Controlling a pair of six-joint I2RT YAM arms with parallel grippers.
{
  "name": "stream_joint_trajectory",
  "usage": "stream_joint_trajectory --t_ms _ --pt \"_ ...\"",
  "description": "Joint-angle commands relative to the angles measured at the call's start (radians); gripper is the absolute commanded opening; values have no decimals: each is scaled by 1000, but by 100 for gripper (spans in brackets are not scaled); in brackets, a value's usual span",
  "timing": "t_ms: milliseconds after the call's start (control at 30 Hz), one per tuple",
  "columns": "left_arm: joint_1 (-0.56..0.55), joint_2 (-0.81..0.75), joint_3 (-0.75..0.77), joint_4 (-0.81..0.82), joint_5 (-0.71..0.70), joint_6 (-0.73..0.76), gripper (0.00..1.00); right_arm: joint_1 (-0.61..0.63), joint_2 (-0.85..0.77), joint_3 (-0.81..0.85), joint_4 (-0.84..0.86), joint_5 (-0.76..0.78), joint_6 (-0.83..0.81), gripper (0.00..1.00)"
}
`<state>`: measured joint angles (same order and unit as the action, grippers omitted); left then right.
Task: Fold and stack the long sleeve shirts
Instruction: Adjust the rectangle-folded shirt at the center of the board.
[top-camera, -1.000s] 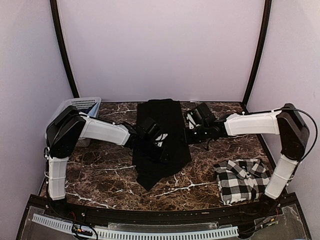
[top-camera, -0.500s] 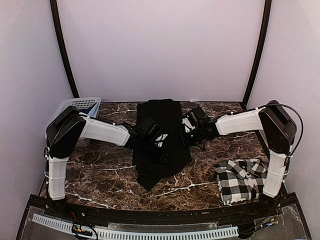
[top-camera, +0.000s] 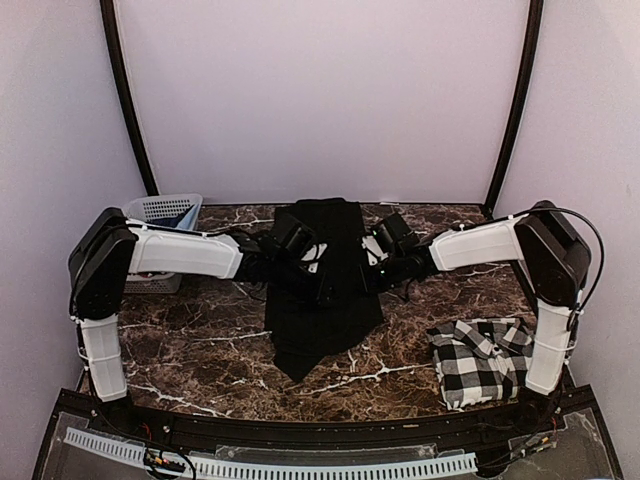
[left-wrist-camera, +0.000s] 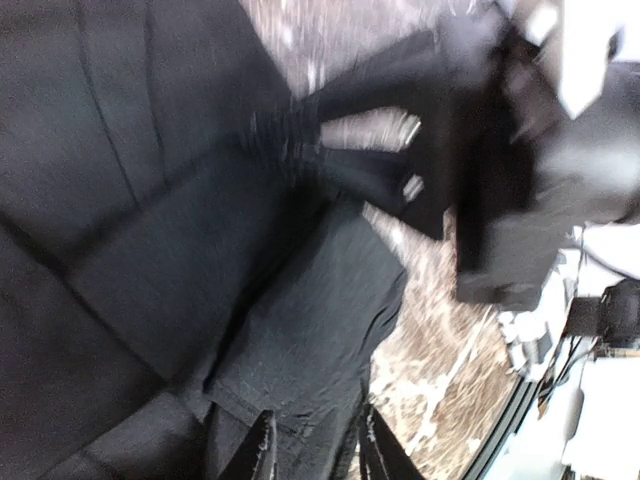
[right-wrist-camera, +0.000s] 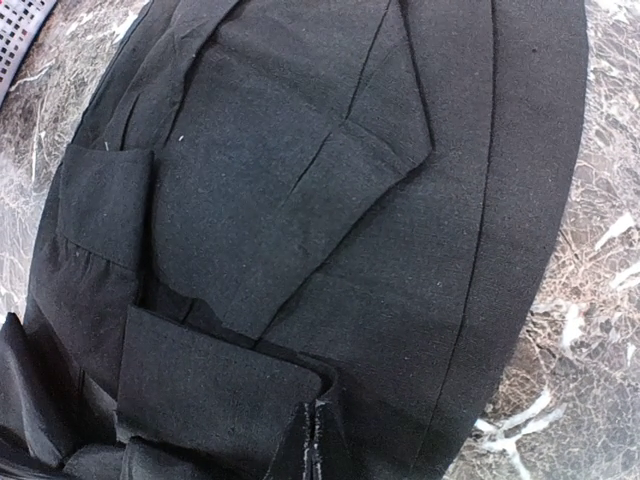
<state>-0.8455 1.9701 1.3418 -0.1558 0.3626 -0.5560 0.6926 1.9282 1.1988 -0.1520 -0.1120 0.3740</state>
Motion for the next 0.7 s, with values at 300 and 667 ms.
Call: stream_joint_trajectory --t_ms 300,667 --pt "117 -122 -69 -22 -123 -71 28 -4 -56 15 60 65 1 0" --pt "151 -81 -70 -35 -123 -71 27 -23 -60 31 131 78 14 0"
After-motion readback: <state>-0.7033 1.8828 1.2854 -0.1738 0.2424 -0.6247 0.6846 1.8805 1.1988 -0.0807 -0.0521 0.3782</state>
